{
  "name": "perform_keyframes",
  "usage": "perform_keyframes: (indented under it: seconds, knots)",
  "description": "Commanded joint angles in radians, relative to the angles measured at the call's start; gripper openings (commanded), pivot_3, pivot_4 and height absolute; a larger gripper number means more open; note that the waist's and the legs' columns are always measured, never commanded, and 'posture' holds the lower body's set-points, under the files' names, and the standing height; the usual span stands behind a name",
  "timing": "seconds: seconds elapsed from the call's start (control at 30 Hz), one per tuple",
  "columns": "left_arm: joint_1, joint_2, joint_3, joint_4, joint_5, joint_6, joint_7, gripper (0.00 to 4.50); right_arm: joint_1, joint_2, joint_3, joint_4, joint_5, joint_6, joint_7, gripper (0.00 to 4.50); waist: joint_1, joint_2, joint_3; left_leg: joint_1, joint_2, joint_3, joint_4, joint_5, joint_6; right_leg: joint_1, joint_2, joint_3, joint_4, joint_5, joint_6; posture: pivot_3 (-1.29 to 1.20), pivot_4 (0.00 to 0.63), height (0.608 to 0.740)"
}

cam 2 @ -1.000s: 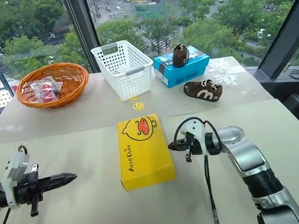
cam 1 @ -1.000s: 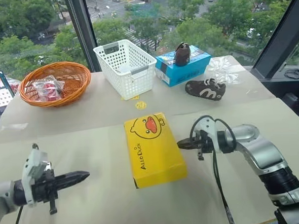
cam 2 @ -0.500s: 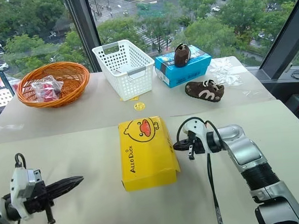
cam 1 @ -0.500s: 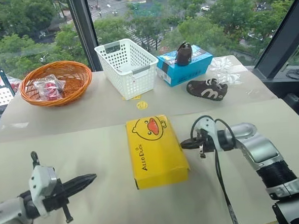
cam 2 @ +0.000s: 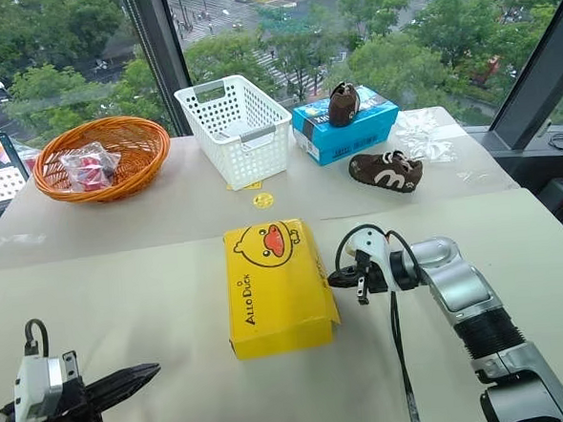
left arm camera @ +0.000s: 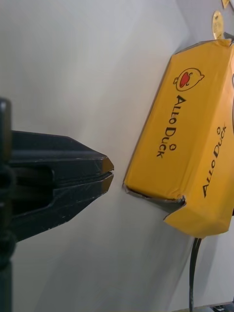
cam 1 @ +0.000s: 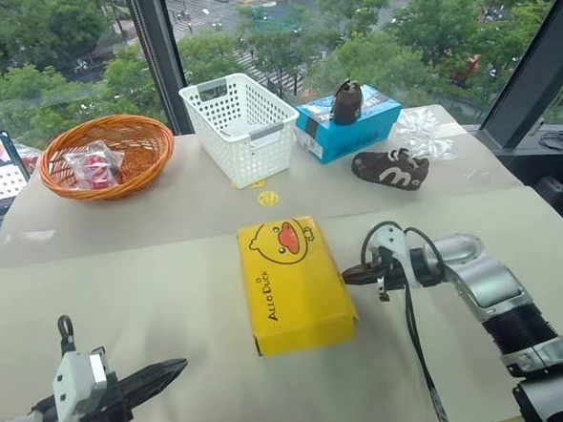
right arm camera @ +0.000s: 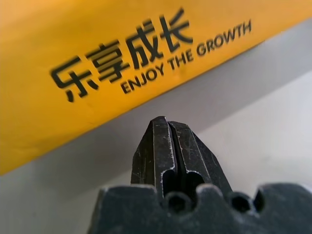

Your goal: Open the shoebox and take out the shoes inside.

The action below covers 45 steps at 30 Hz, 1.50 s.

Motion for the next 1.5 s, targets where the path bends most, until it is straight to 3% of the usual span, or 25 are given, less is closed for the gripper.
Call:
perform_keyframes:
  seconds: [0.03,0.37,0.47,0.67,0.8,1.03,1.2,1.37,1.5]
  knots:
    - [0.013,-0.017,-0.006,-0.009,0.009,-0.039,0.022,0.0,-0.025,0.013,-0.017,-0.019,0.019,-0.01,0.009,0.08,0.001,0.0,0.0,0.0,0.0,0.0,0.0,0.0,0.0,0.0,0.0,0.0,0.0,0.0,0.0,0.0,0.15,0.731]
    - [-0.014,0.014,-0.067,-0.11,0.001,0.041,0.131,0.0,-0.178,0.024,-0.224,-0.231,0.389,0.281,0.06,0.08,-0.001,0.0,0.0,0.0,0.0,-0.001,0.0,0.0,0.0,0.0,0.0,0.0,0.0,0.001,0.001,0.0,0.15,0.731]
    - [-0.028,0.026,-0.078,-0.108,0.004,0.047,0.141,0.0,-0.247,0.064,-0.228,-0.251,0.438,0.321,0.024,0.08,-0.001,0.0,0.0,0.0,0.001,-0.002,-0.001,0.0,0.0,0.0,0.001,0.0,0.0,0.002,0.001,0.0,0.15,0.731]
    - [-0.029,0.036,-0.081,-0.106,-0.011,0.041,0.136,0.0,-0.405,0.25,-0.066,-0.256,0.363,0.274,-0.062,0.08,-0.014,0.001,0.0,0.001,0.001,-0.001,-0.001,0.0,-0.001,0.0,0.0,0.0,0.002,0.002,0.001,0.0,0.15,0.731]
    - [0.049,-0.001,-0.028,-0.036,0.004,-0.055,0.079,0.0,-0.569,0.512,0.139,-0.007,0.157,0.165,-0.192,0.08,-0.05,0.001,0.0,0.002,0.001,0.002,-0.001,0.001,-0.003,-0.003,0.001,0.002,0.006,0.005,-0.006,0.0,0.15,0.731]
    - [0.185,0.01,0.002,-0.04,0.001,-0.116,-0.007,0.0,-0.607,0.658,0.281,0.314,-0.048,-0.035,-0.21,0.08,-0.024,-0.001,0.0,-0.001,0.0,-0.003,-0.001,0.001,-0.004,-0.003,0.0,-0.002,0.005,0.002,-0.009,0.0,0.15,0.731]
    - [0.197,0.005,0.013,-0.077,-0.022,-0.107,0.003,0.0,-0.579,0.606,0.229,0.257,-0.042,-0.023,-0.178,0.08,-0.023,-0.001,0.0,-0.008,-0.001,-0.003,0.002,0.001,-0.003,-0.007,0.0,-0.001,0.005,0.003,-0.007,0.0,0.15,0.731]
    - [0.174,0.015,0.004,-0.138,-0.051,-0.061,0.048,0.0,-0.505,0.439,0.1,-0.078,0.088,0.176,-0.132,0.08,-0.022,-0.003,-0.001,-0.01,-0.001,-0.005,0.002,0.001,-0.005,-0.007,0.0,-0.003,0.005,0.003,-0.006,0.0,0.15,0.731]
    - [0.17,0.072,0.044,-0.242,-0.154,0.04,0.096,0.0,-0.434,0.246,-0.011,-0.34,0.226,0.365,-0.085,0.08,-0.023,-0.003,-0.001,-0.009,0.0,-0.005,0.0,0.0,-0.003,-0.008,0.0,-0.003,0.005,0.003,-0.006,0.0,0.15,0.731]
